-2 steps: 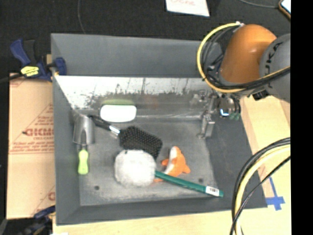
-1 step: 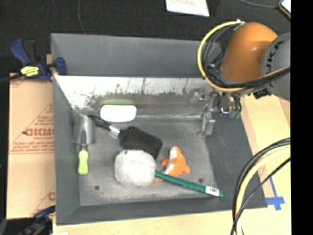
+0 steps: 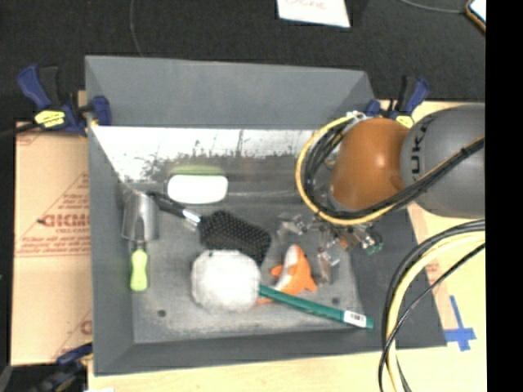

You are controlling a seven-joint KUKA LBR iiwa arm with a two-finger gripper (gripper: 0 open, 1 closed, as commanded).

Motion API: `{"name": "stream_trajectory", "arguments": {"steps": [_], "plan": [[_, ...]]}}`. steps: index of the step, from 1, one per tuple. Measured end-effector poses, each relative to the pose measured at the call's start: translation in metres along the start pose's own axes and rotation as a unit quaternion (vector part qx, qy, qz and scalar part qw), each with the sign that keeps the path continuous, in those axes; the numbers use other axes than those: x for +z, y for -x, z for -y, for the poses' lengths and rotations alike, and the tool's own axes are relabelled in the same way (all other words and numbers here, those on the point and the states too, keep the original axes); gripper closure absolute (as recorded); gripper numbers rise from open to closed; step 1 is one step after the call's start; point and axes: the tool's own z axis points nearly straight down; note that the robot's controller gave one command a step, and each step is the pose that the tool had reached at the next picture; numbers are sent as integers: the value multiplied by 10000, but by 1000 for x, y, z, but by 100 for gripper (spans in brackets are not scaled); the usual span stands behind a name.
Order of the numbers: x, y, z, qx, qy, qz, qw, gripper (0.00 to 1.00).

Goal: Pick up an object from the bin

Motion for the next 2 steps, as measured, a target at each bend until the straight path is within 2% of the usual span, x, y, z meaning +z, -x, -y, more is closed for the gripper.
{"name": "stream_trajectory", "arguments": {"steps": [1,2], "plan": [[-74,-13,-4,162,-50,49,9998,0],[-31,-35,-34,-2307,24,-19,9730,0]]}}
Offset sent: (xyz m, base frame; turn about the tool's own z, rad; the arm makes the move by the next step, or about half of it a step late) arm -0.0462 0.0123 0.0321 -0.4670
